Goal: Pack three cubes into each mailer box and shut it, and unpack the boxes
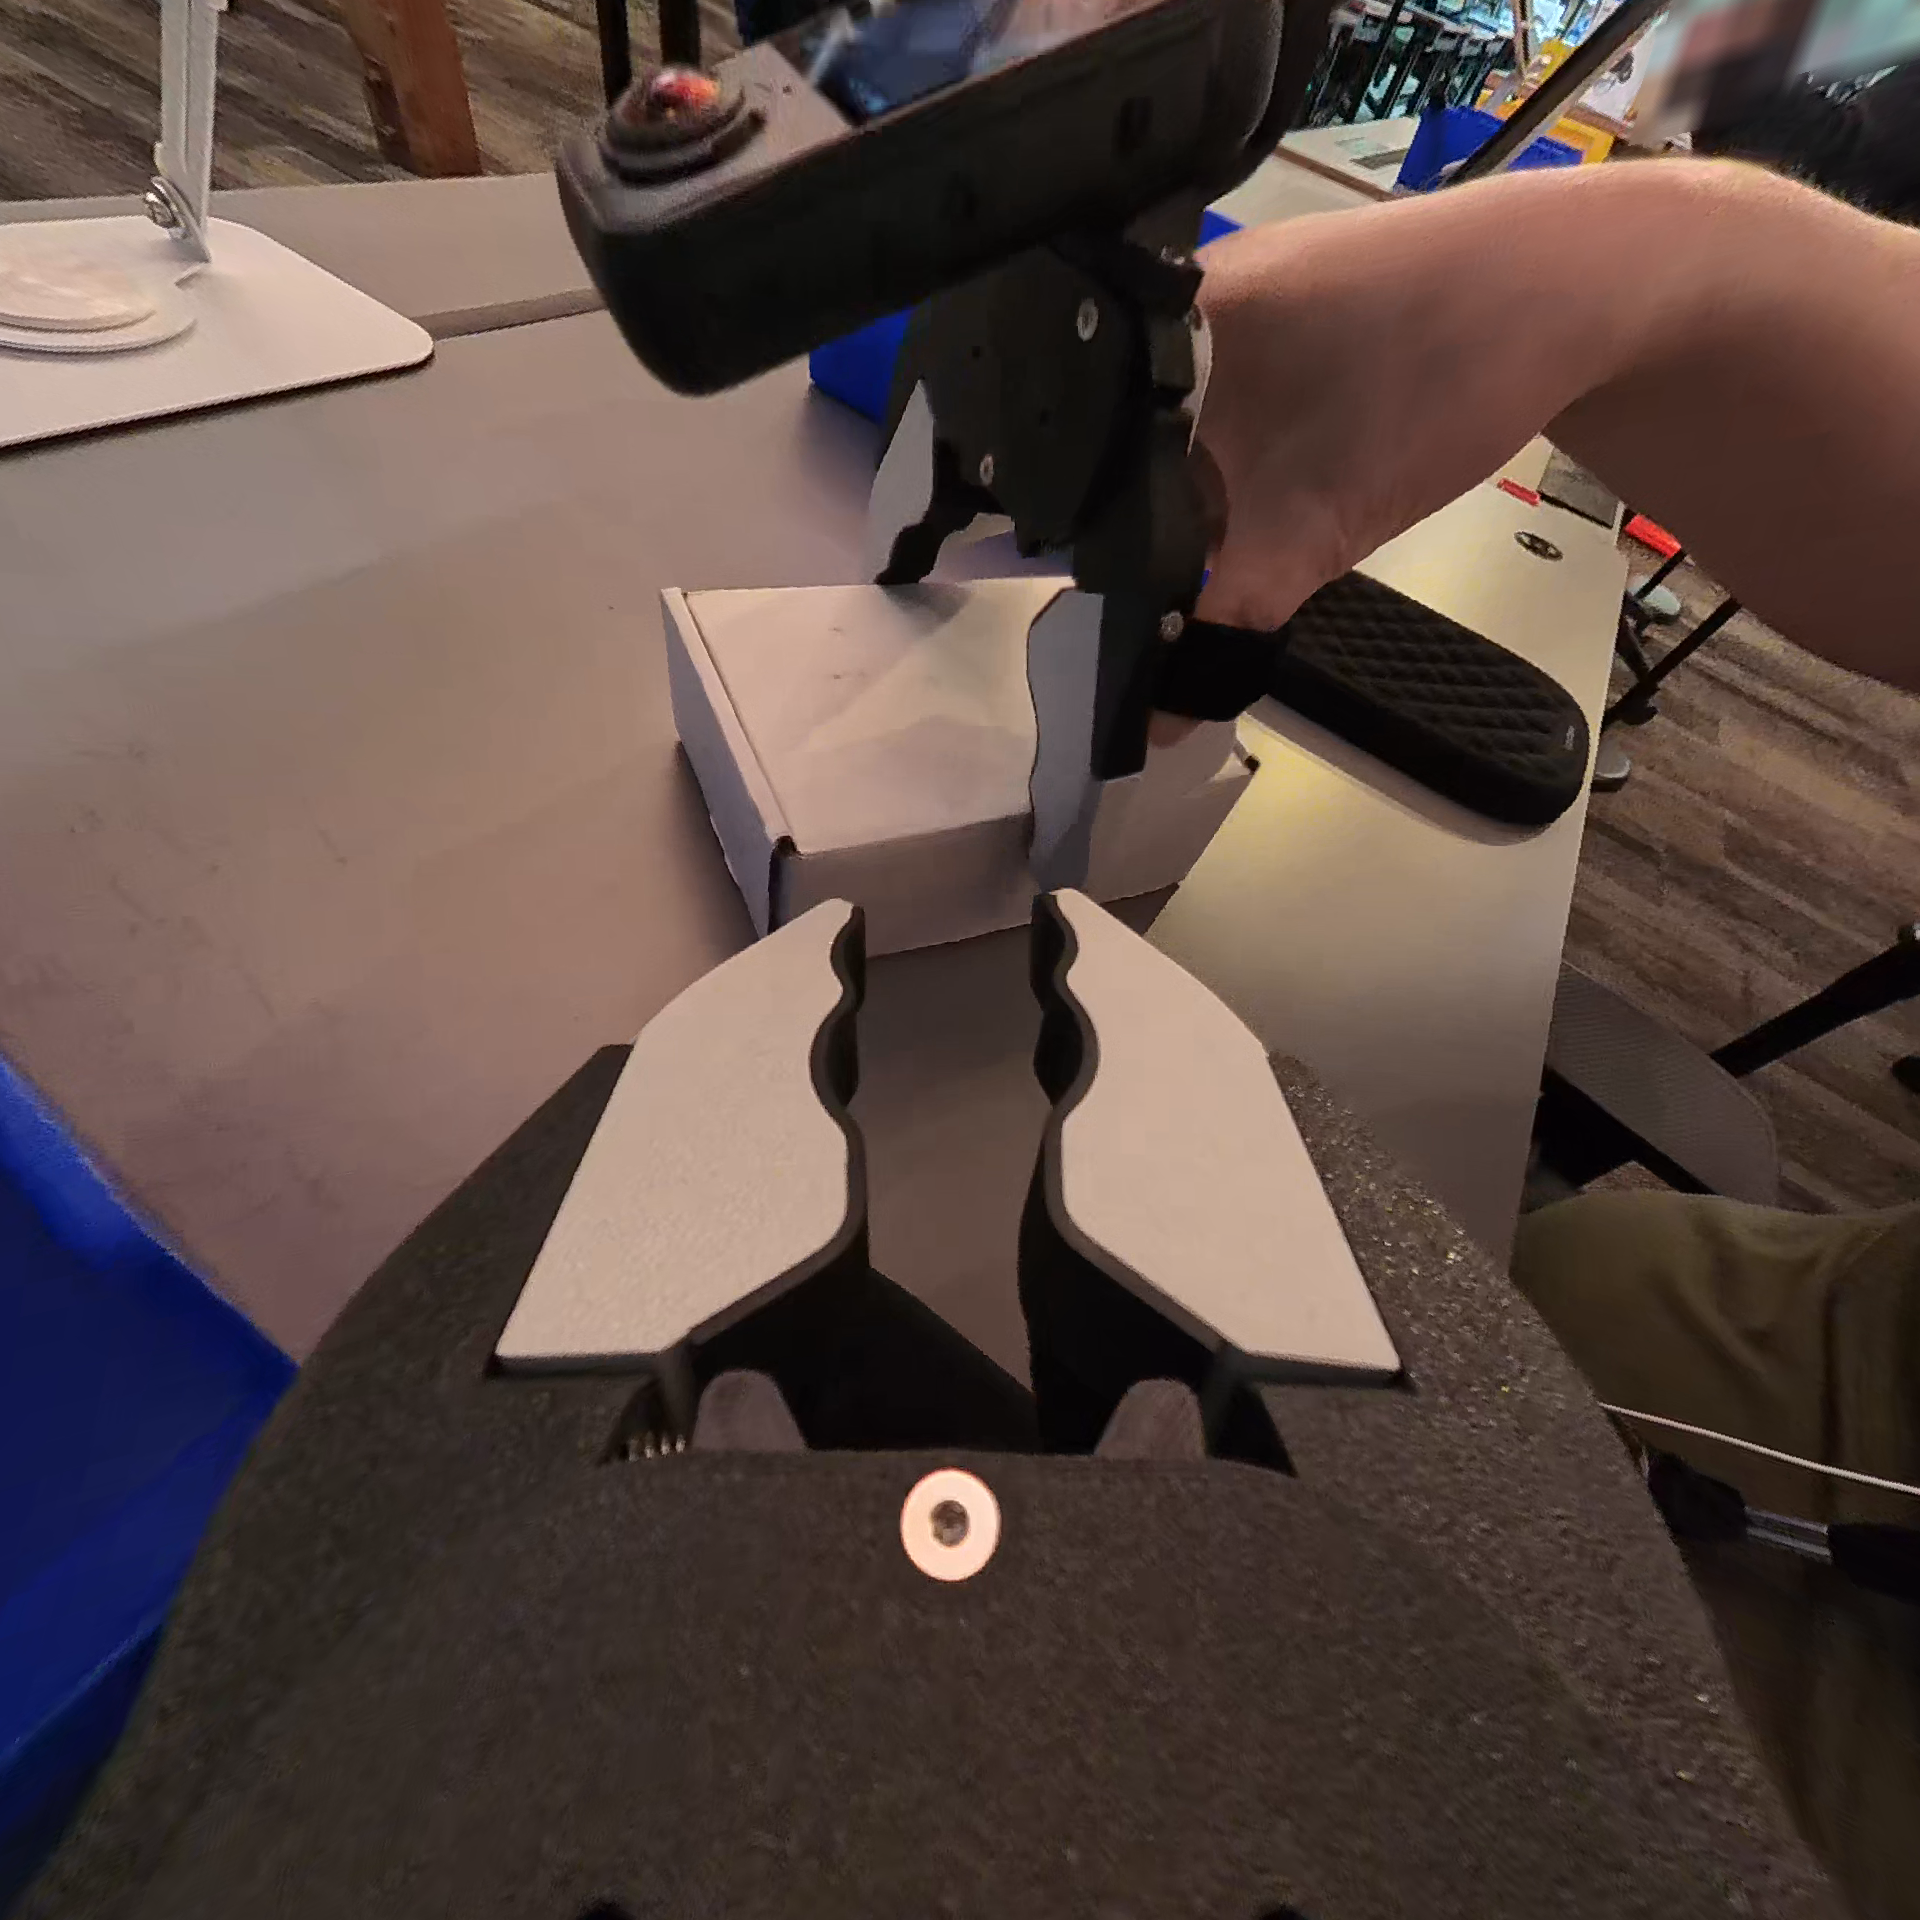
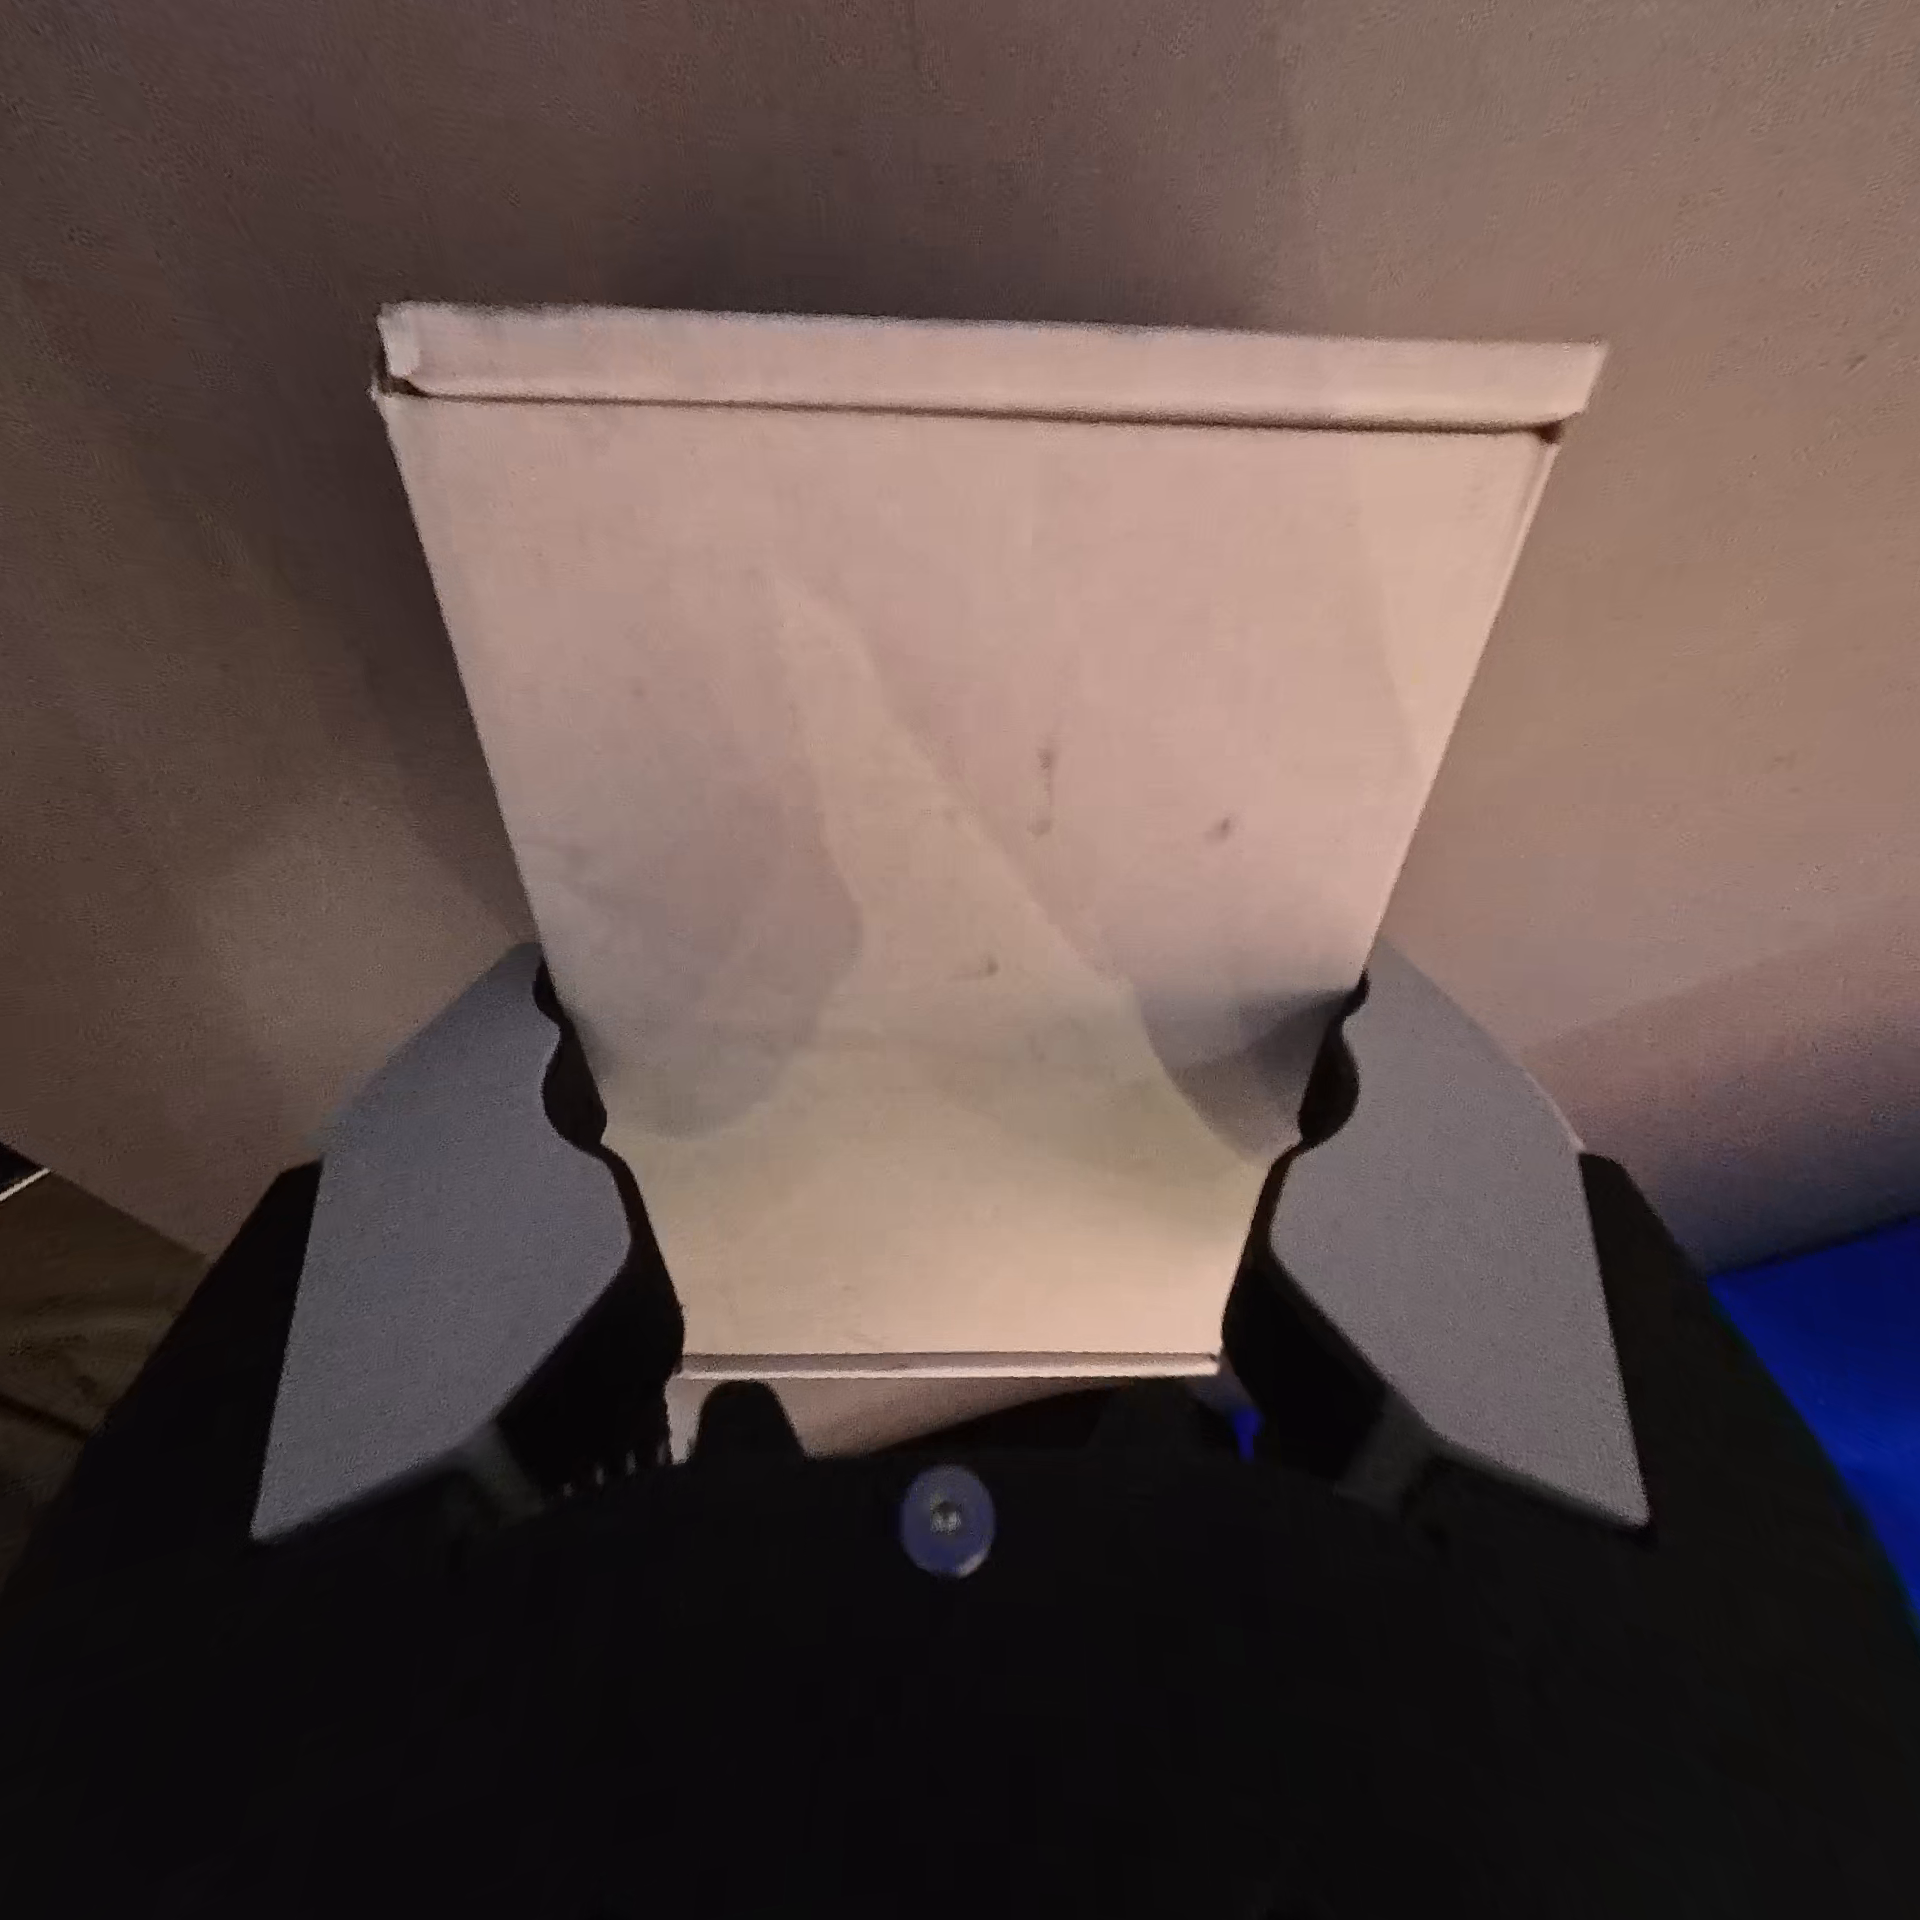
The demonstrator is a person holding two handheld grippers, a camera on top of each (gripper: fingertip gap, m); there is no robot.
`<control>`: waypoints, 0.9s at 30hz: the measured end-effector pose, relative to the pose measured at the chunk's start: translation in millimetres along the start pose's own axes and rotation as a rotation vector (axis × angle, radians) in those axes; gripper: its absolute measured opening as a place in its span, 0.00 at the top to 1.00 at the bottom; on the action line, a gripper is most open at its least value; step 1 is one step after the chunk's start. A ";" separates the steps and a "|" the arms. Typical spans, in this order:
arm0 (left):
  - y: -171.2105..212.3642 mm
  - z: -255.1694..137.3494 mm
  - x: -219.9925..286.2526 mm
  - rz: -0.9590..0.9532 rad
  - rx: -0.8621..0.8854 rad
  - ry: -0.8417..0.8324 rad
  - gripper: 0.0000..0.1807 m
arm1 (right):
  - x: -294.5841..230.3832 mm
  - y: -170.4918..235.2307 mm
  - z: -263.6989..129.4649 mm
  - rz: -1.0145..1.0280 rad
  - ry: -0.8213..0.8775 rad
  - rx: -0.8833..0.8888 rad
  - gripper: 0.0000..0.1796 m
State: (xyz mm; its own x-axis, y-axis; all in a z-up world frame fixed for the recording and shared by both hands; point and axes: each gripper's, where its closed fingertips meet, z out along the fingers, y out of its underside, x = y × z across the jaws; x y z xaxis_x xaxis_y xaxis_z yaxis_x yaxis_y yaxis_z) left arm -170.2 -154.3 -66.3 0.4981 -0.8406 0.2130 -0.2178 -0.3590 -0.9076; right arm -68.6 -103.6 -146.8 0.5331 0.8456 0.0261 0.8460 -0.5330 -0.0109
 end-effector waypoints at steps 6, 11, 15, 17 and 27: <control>-0.9 0.6 7.0 0.002 -0.001 0.035 0.84 | -0.6 -3.6 -5.5 -0.004 -0.006 0.042 0.28; -0.7 0.4 7.8 -0.009 0.000 0.047 0.84 | -1.6 0.0 -6.2 -0.018 -0.012 0.035 0.28; 0.6 0.8 7.8 -0.013 -0.007 0.049 0.85 | -0.8 1.6 -8.5 -0.037 0.013 0.032 0.29; 0.1 0.4 8.7 -0.012 -0.006 0.053 0.85 | 0.2 1.4 -11.4 -0.047 0.029 0.040 0.30; -0.8 -1.1 11.4 -0.012 -0.001 0.062 0.86 | 0.7 3.1 -9.8 -0.073 0.080 0.032 0.30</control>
State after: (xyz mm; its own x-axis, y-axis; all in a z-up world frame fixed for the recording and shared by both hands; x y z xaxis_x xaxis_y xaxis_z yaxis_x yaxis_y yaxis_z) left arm -165.3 -164.0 -62.8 0.4477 -0.8596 0.2462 -0.2131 -0.3700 -0.9043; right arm -65.7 -104.9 -137.1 0.4694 0.8764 0.1078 0.8828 -0.4682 -0.0375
